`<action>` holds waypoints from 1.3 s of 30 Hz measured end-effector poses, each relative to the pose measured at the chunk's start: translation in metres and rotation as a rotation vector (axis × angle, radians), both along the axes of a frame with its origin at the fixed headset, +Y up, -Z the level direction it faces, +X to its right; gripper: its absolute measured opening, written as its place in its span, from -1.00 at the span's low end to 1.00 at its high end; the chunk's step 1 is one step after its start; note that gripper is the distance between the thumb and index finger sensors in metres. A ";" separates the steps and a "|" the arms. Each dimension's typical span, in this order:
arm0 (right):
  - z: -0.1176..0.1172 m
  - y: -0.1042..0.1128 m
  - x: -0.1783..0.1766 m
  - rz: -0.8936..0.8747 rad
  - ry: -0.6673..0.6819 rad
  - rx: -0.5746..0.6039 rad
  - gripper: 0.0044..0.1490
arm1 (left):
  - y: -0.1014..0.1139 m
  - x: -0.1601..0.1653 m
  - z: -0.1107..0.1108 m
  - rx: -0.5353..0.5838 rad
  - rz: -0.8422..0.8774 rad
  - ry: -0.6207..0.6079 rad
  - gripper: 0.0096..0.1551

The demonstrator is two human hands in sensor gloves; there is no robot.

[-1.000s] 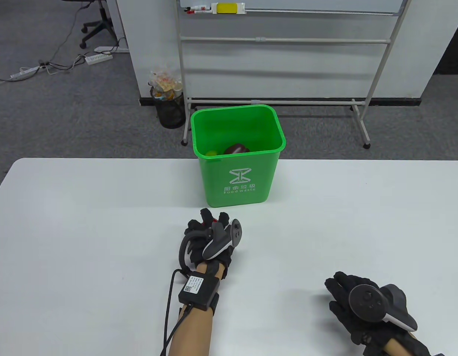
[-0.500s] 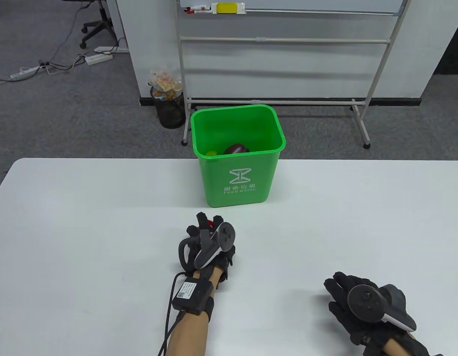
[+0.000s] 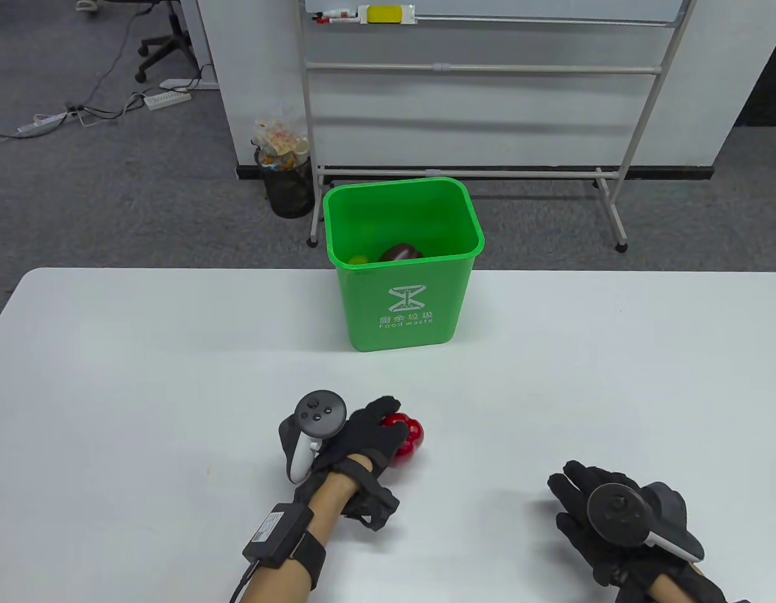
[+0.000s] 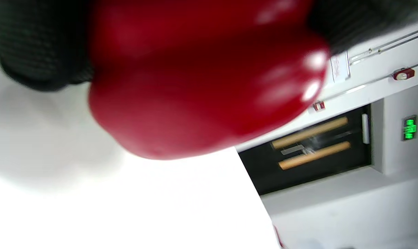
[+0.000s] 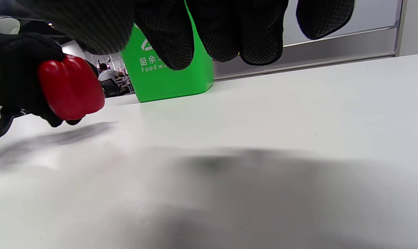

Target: Toss fruit and vegetables into food waste bin

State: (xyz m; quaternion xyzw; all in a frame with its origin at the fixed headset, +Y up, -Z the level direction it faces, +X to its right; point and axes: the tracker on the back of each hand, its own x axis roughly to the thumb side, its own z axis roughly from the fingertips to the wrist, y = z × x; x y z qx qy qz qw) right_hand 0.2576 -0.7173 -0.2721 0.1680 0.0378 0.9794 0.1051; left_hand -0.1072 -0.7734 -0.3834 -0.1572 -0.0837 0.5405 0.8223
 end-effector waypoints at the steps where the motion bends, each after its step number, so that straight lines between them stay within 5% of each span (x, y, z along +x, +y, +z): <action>1: 0.000 0.000 0.000 0.002 0.001 -0.001 -0.13 | -0.005 0.004 0.005 -0.035 0.047 -0.024 -0.15; 7: 0.000 -0.001 -0.001 0.008 0.003 -0.005 -0.14 | -0.043 0.055 0.051 -0.381 0.479 -0.381 -0.10; 10: 0.000 -0.001 -0.001 0.009 0.004 -0.011 -0.14 | -0.019 0.080 0.060 -0.402 0.618 -0.456 -0.10; 13: -0.001 -0.001 0.001 0.004 0.001 -0.016 -0.14 | 0.067 0.095 0.024 -0.228 0.764 -0.476 -0.08; 14: -0.002 -0.002 0.002 0.007 -0.003 -0.019 -0.14 | 0.110 0.093 0.002 -0.111 0.776 -0.436 -0.08; 16: -0.003 -0.003 0.003 0.010 -0.012 -0.031 -0.14 | 0.182 0.082 -0.039 0.082 0.806 -0.278 -0.02; 18: -0.004 -0.004 0.004 0.011 -0.020 -0.041 -0.14 | 0.218 0.063 -0.074 0.070 0.736 -0.097 0.17; 19: -0.004 -0.003 0.004 0.012 -0.022 -0.040 -0.14 | 0.220 0.052 -0.088 0.015 0.681 -0.031 0.19; 22: -0.002 0.002 0.003 -0.003 -0.019 -0.027 -0.14 | 0.200 0.035 -0.085 -0.015 0.661 0.079 0.22; 26: -0.001 0.001 0.003 -0.003 -0.015 -0.030 -0.14 | 0.149 0.013 -0.073 -0.070 0.762 0.047 0.20; 29: -0.001 0.001 0.003 0.001 -0.015 -0.034 -0.14 | 0.135 0.001 -0.063 -0.041 0.798 0.060 0.16; 35: 0.002 0.008 -0.003 -0.043 0.002 0.022 -0.13 | 0.169 -0.009 -0.022 0.183 0.730 -0.064 0.07; 39: 0.007 0.016 -0.008 -0.083 0.021 0.118 -0.13 | 0.208 -0.008 0.031 0.514 0.433 -0.047 0.03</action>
